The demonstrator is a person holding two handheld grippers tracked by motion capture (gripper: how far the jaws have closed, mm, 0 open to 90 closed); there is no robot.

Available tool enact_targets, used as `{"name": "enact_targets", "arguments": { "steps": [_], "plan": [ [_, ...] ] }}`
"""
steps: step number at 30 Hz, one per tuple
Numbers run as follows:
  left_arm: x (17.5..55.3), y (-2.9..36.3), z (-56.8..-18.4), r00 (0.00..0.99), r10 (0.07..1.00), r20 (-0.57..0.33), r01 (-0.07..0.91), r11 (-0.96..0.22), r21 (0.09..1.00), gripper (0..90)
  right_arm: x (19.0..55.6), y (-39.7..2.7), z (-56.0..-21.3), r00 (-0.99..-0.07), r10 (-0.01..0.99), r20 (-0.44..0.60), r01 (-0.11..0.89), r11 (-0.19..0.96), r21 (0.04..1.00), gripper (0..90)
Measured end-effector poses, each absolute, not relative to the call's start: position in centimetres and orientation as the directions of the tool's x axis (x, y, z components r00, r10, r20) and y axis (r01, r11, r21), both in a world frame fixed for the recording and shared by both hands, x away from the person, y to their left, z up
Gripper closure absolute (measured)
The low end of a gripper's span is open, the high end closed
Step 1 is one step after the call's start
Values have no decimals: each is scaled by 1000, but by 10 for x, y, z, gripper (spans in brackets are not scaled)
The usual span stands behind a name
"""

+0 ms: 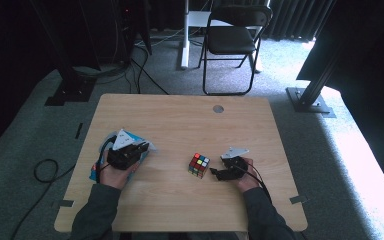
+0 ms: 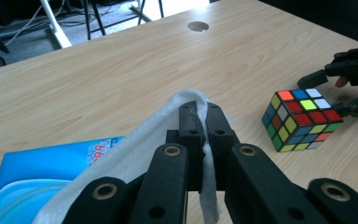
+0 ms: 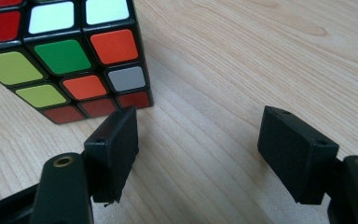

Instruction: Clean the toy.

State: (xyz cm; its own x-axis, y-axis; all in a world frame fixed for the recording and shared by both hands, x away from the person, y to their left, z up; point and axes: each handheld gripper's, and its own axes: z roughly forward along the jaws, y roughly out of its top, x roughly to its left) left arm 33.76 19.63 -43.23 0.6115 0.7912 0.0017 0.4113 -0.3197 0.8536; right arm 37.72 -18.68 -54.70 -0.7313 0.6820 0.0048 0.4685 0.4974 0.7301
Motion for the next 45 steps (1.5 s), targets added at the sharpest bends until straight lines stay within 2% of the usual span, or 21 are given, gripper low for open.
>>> {"name": "enact_targets", "arguments": {
  "steps": [6,10,17,31,36,39,45],
  "plan": [
    [337,188,-428,658,752,-37,387,-295,873,883,377,-187,-547,-732,681,4,467,499,730,283],
    [338,171,-419,686,728,0,351,-330,876,883,377,-187,-547,-733,680,2,466,501,729,283],
    [340,155,-417,711,703,8,333,-346,877,882,377,-187,-547,-738,675,1,462,504,730,282],
    [355,157,-469,633,774,-10,490,-390,779,869,377,-187,-547,-739,673,0,461,506,729,282],
    [359,144,-489,632,775,-16,531,-418,737,757,377,-187,-547,-739,673,0,461,507,729,281],
    [362,141,-502,624,781,-36,562,-417,714,627,377,-187,-547,-738,675,1,463,506,728,281],
    [367,135,-521,610,792,-26,594,-436,677,440,377,-185,-547,-739,674,0,465,509,724,260]
  ]
}}
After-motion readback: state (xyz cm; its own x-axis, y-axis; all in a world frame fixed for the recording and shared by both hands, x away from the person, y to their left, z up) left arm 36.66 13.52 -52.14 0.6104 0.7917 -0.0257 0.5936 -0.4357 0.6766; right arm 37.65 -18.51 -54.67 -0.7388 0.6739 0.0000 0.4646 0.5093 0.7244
